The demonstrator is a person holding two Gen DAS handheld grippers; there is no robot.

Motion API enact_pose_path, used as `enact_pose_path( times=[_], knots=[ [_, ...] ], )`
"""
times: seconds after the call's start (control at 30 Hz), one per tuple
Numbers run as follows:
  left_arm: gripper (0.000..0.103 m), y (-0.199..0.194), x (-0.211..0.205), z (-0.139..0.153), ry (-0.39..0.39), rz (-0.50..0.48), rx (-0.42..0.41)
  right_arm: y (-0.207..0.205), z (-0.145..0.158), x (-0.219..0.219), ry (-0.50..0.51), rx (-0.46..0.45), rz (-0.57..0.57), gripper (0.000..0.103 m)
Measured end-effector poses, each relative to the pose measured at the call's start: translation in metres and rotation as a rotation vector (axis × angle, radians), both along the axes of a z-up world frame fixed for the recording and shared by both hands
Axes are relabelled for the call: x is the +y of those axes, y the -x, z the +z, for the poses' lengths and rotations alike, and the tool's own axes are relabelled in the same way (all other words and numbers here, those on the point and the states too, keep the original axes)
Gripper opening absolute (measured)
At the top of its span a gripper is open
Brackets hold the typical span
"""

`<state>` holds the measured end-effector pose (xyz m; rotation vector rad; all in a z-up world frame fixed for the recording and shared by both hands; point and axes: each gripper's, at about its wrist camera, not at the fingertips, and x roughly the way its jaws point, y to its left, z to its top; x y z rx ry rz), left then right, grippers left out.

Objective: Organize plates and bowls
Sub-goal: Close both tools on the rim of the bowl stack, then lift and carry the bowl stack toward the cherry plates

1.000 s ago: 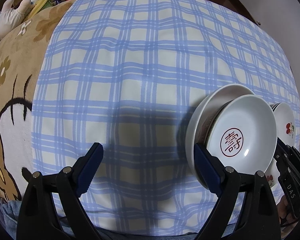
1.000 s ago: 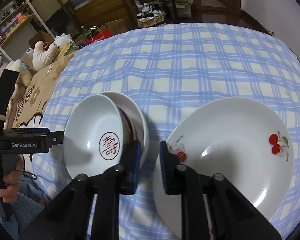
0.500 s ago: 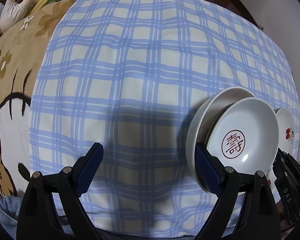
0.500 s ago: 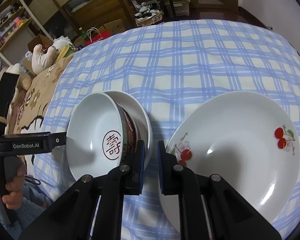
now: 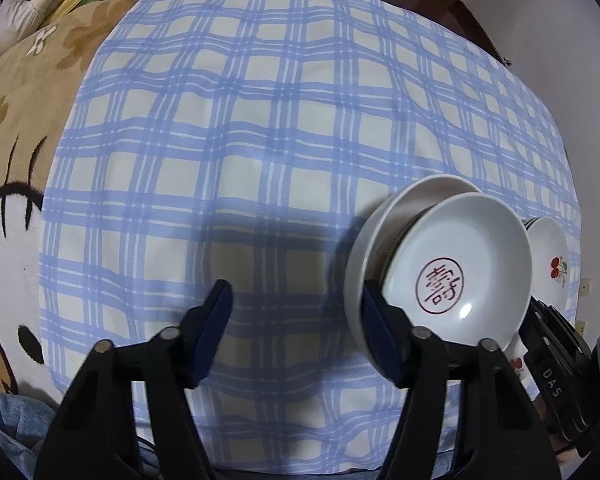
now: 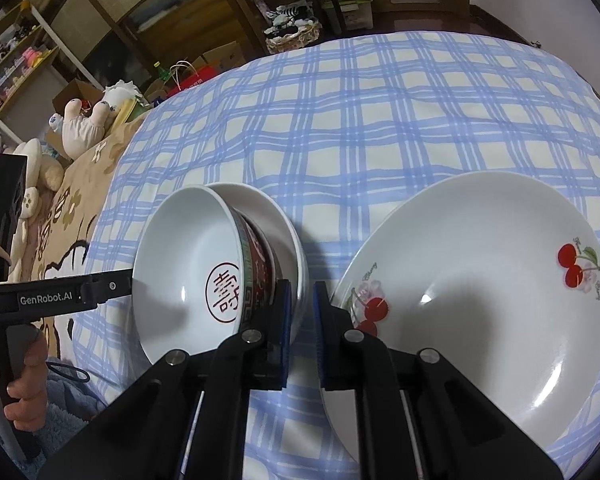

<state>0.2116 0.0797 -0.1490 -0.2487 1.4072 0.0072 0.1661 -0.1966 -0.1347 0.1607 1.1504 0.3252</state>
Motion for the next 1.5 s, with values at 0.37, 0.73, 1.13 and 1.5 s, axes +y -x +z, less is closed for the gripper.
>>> enact_pose_path(
  times=[0.37, 0.73, 1.13, 1.5],
  knots=[
    [0.023, -0.002, -0.01, 0.002, 0.066, -0.019, -0.018, 0.0, 0.001, 0.004, 0.02, -0.013, 0.0, 0.012],
    [0.017, -0.004, -0.01, -0.001, 0.075, -0.048, -0.021, 0.0, 0.001, 0.004, 0.008, -0.002, -0.024, 0.013],
    [0.018, -0.007, -0.014, -0.001, 0.074, -0.045, 0.002, -0.005, -0.005, -0.005, -0.06, 0.074, -0.065, 0.013],
    [0.003, -0.005, -0.019, -0.002, 0.069, -0.044, -0.022, -0.004, -0.005, 0.002, -0.029, 0.076, -0.096, 0.01]
  ],
)
